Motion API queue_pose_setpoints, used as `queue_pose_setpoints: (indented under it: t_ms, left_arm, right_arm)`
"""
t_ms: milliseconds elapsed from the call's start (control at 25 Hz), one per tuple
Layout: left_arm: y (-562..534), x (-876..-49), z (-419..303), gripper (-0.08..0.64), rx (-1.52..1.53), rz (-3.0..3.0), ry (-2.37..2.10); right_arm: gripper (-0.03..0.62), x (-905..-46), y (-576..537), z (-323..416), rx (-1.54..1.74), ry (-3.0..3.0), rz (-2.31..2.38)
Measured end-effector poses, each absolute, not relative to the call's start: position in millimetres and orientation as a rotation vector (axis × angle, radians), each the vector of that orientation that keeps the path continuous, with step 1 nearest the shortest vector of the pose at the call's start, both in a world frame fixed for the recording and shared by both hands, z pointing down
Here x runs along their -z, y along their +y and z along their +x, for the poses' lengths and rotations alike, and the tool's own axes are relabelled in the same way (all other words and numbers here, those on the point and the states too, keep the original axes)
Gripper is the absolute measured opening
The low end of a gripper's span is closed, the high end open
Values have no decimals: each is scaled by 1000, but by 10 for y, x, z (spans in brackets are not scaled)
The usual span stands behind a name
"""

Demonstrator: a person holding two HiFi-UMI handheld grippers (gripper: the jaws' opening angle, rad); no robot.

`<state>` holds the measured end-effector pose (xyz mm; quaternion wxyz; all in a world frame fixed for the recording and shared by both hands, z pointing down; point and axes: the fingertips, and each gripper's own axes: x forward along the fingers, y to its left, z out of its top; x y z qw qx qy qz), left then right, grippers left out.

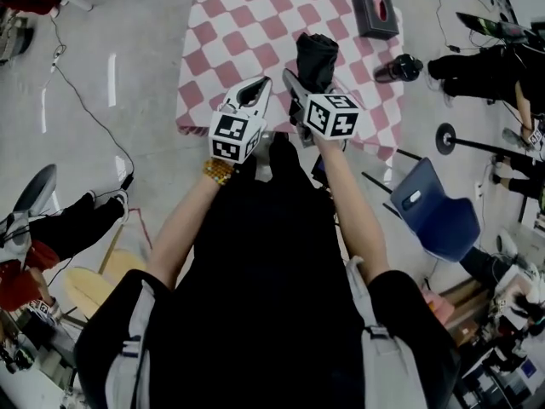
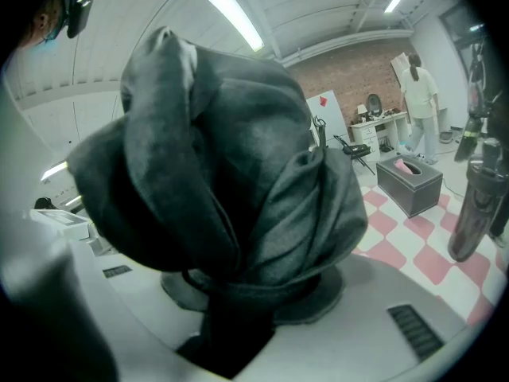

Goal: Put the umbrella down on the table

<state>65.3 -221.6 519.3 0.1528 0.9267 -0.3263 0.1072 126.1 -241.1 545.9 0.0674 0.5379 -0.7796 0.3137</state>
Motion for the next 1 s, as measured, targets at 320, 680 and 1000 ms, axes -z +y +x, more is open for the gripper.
queue_pose_setpoints:
  t_ms: [320,680,1000]
  left_arm:
    - [-2325,-5250,782,15,-348,2652,-944]
    - [-2392,-5354,929,14,-417,2633,-933]
    - [-2470,-5391,958,15,-450,2616,-946]
  right_arm:
    - [163,-5466,-2592,1522,-1060,-2408,1501]
    - [163,-5606,-2779,1664,-1112,-2399,1464]
    - [163,-5677,-2955,1722,-1116,-2388,1439]
